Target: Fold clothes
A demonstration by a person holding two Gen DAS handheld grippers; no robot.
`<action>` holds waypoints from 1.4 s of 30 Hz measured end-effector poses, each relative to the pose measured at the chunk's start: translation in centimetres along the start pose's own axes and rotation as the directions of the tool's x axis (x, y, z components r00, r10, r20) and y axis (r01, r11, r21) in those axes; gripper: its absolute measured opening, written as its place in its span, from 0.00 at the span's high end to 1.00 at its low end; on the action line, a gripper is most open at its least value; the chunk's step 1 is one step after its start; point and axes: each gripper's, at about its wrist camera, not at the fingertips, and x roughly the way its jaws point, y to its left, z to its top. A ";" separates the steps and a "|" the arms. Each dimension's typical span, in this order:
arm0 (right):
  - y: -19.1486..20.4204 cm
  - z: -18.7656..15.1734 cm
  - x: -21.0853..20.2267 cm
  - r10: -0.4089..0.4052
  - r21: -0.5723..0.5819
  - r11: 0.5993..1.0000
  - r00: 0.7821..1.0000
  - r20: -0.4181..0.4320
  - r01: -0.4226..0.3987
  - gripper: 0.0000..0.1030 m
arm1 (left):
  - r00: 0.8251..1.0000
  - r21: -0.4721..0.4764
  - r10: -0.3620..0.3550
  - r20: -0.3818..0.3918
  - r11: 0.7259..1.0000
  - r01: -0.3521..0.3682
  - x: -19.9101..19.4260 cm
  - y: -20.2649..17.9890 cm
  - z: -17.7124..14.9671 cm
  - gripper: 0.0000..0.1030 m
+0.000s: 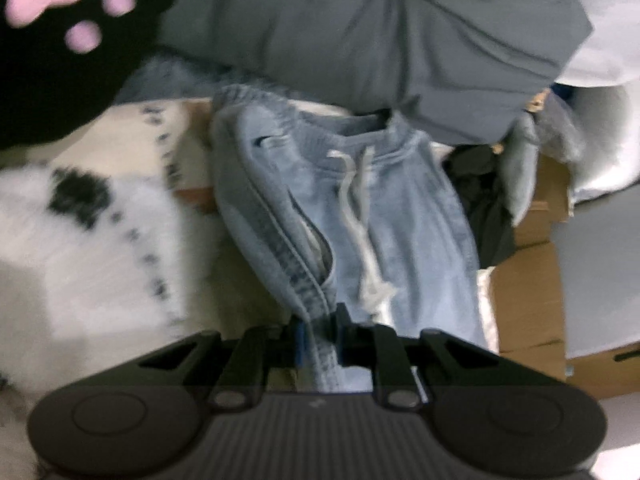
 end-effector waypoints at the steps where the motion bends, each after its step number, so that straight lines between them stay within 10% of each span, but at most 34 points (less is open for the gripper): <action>1: -0.4 0.4 -0.6 -0.013 0.005 1.000 1.000 0.009 0.013 0.97 | 1.000 0.007 -0.016 -0.001 1.000 0.016 -0.1 -0.7 0.2 0.86; 25: -6.5 14.6 -11.1 -0.251 0.064 0.967 0.964 0.083 0.246 0.98 | 0.998 0.129 -0.047 -0.038 0.990 0.052 0.3 -12.7 5.9 0.90; 42: -13.5 20.9 -9.1 -0.085 -0.118 0.989 0.996 0.032 0.088 0.97 | 0.998 0.123 0.022 0.056 0.992 -0.029 2.3 -17.1 5.9 0.92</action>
